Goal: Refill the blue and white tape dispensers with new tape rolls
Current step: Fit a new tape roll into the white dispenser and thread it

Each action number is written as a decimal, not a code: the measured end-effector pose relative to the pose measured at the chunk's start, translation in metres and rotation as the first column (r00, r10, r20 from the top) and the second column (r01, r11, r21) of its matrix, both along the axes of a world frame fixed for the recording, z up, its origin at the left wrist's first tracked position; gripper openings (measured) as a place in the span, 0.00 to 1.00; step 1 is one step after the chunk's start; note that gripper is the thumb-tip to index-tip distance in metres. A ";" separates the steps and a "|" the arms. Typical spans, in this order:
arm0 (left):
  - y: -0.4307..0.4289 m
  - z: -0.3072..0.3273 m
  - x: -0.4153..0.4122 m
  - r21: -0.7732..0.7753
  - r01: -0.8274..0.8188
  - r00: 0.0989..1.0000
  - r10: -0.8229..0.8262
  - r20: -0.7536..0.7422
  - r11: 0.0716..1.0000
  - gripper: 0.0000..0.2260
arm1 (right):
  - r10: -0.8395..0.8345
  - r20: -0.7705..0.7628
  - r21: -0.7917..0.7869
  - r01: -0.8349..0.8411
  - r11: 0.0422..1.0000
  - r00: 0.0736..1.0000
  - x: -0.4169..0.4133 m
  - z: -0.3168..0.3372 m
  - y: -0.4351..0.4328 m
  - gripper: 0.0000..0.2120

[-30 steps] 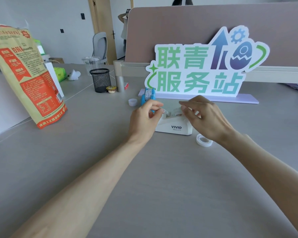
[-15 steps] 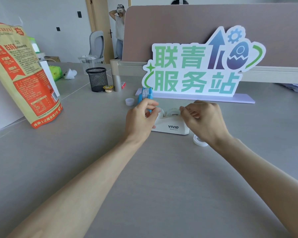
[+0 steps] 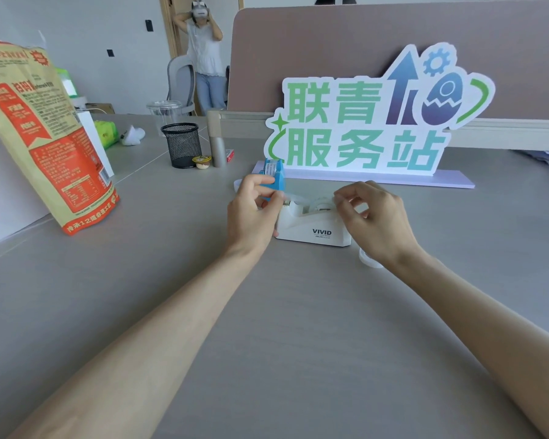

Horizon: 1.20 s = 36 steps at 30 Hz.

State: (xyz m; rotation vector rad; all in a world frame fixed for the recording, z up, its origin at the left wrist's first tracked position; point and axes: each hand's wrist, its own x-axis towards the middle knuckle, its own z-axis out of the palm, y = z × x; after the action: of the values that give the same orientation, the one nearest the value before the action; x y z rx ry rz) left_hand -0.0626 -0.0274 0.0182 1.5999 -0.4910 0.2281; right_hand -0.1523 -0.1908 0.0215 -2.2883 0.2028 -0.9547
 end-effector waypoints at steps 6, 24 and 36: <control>-0.002 -0.007 0.010 -0.018 -0.088 0.995 0.087 -0.047 0.996 0.09 | 0.007 -0.034 -0.053 -0.009 0.999 0.999 0.000 -0.005 0.000 0.13; 0.004 -0.012 0.018 0.078 -0.194 0.966 0.205 -0.158 0.978 0.09 | 0.012 -0.146 -0.134 -0.032 0.991 0.989 0.001 -0.014 -0.001 0.21; 0.008 -0.015 0.021 0.386 -0.133 0.988 0.153 -0.022 0.913 0.08 | 0.034 -0.154 -0.106 -0.051 0.993 0.987 0.001 -0.015 -0.001 0.20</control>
State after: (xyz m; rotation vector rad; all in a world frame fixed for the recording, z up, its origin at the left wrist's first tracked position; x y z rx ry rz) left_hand -0.0414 -0.0192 0.0034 2.0257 -0.3932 0.2087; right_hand -0.1510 -0.1916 0.0063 -2.4584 0.1687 -0.7870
